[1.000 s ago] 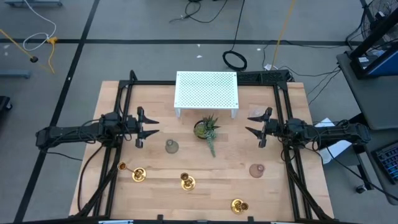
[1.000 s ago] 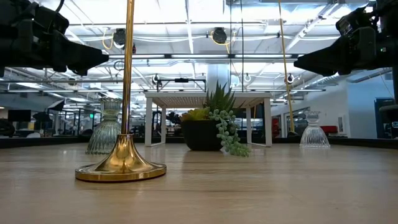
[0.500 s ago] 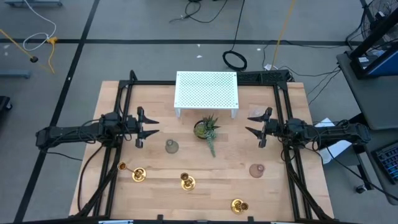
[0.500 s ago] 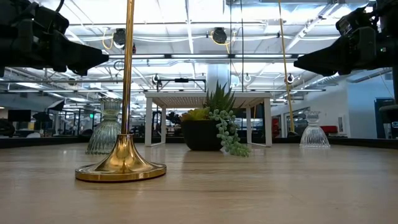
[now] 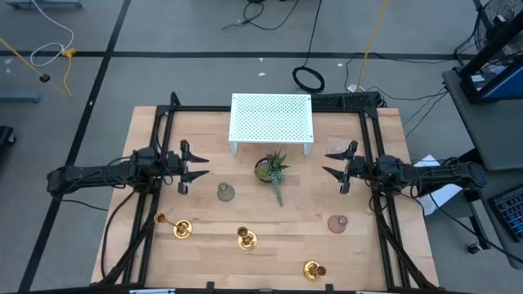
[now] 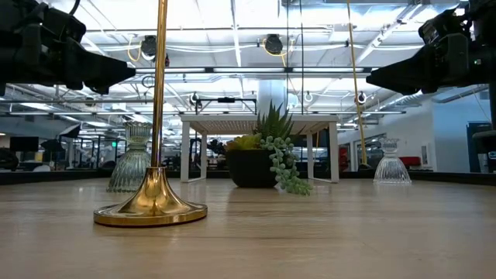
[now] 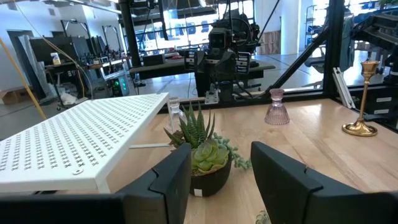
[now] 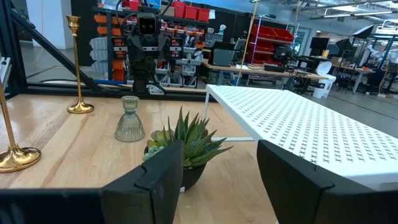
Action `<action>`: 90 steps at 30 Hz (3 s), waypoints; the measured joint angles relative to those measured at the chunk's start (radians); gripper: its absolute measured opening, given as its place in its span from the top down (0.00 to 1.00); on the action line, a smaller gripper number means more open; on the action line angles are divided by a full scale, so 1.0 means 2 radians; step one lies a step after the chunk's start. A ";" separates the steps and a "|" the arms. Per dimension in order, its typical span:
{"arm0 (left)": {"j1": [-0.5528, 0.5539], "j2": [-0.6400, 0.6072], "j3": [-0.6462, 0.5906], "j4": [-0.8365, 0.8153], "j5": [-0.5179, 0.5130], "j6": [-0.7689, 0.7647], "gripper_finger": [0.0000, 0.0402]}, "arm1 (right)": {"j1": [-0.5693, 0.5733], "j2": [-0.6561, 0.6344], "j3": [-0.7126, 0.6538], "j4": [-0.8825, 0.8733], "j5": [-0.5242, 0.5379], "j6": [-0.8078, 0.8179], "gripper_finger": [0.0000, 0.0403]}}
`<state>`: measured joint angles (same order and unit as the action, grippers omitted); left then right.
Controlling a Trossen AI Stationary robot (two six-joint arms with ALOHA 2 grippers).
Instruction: Pick & Place candle stick holders
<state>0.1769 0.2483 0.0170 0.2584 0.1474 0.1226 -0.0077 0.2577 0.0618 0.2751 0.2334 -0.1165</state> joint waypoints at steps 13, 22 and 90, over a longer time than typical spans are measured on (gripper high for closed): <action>0.000 0.000 0.000 0.000 0.000 0.000 0.57 | 0.000 0.000 0.000 0.000 0.000 0.000 0.51; 0.000 0.000 0.000 0.000 0.000 0.000 0.57 | 0.000 0.000 0.000 0.000 0.000 0.000 0.51; 0.000 0.000 0.000 0.000 0.001 -0.026 0.57 | 0.000 0.000 0.000 0.000 0.000 0.000 0.51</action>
<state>0.1768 0.2482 0.0170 0.2584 0.1493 0.0711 -0.0078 0.2577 0.0618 0.2752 0.2335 -0.1165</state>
